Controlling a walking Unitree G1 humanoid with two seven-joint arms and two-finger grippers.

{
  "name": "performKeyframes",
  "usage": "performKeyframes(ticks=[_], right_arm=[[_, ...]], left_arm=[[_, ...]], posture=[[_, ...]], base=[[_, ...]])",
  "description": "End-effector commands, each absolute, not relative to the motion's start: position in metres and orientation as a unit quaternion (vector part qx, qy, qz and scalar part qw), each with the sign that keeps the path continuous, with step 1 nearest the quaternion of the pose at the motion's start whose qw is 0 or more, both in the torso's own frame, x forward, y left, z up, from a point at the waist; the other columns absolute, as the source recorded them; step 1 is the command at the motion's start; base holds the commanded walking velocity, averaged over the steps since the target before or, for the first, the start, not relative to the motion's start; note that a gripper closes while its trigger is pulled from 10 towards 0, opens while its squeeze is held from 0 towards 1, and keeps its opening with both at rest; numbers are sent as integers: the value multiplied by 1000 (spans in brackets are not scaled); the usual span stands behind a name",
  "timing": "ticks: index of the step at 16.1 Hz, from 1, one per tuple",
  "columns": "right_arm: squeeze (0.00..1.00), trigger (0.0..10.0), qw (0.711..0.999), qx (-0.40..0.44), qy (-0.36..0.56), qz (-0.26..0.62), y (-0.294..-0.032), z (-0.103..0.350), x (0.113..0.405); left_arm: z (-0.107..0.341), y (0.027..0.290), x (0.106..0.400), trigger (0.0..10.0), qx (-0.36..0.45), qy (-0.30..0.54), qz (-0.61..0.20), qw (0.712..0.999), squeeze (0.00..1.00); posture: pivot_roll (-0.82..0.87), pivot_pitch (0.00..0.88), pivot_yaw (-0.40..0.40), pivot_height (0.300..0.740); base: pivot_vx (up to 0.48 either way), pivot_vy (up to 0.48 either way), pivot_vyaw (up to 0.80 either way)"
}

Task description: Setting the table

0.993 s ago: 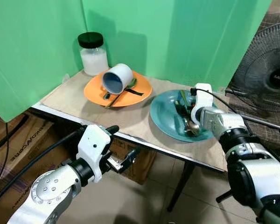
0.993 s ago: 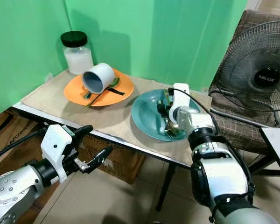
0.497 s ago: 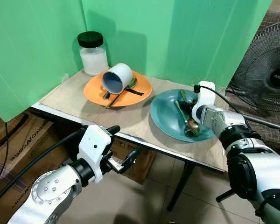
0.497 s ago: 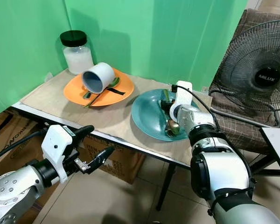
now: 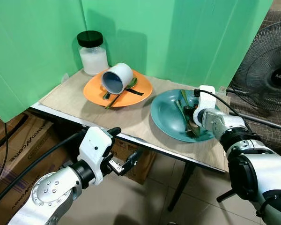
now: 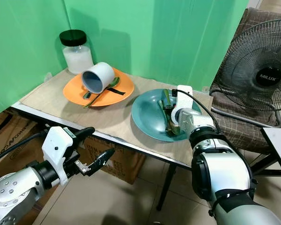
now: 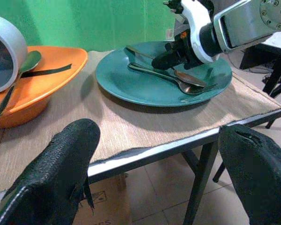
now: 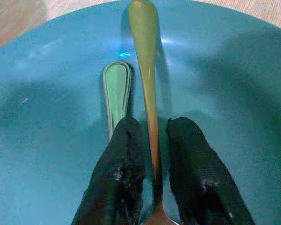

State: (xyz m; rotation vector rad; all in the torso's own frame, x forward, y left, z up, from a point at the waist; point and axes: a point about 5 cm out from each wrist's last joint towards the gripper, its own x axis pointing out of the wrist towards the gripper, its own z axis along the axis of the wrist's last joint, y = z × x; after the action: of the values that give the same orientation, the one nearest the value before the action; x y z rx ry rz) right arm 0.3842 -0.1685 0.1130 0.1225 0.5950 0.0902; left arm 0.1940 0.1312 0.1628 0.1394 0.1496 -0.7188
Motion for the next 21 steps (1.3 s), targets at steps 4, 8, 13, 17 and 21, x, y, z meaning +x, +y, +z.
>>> performKeyframes(ticks=[4,8,13,17,21], right_arm=[[0,0,952,55,297,40,-173,114,384],[0,0,950,58,304,40,-173,111,383],[0,0,955,67,284,47,-176,123,388],[0,0,965,91,228,93,-178,152,397],[0,0,966,102,186,151,-179,172,391]], left_arm=[[163,129,193,10000,71,72,-363,926,0],[163,128,193,10000,72,74,-365,925,0],[164,131,194,10000,75,72,-361,927,0],[165,133,196,10000,81,68,-354,929,0],[167,134,203,10000,89,60,-335,936,0]], posture=[[-61,26,-19,740],[-60,23,-19,740],[-56,21,-20,740],[-47,16,-14,740],[-42,9,-6,740]], base=[[0,0,0],[0,0,0],[0,0,0],[0,0,0],[0,0,0]])
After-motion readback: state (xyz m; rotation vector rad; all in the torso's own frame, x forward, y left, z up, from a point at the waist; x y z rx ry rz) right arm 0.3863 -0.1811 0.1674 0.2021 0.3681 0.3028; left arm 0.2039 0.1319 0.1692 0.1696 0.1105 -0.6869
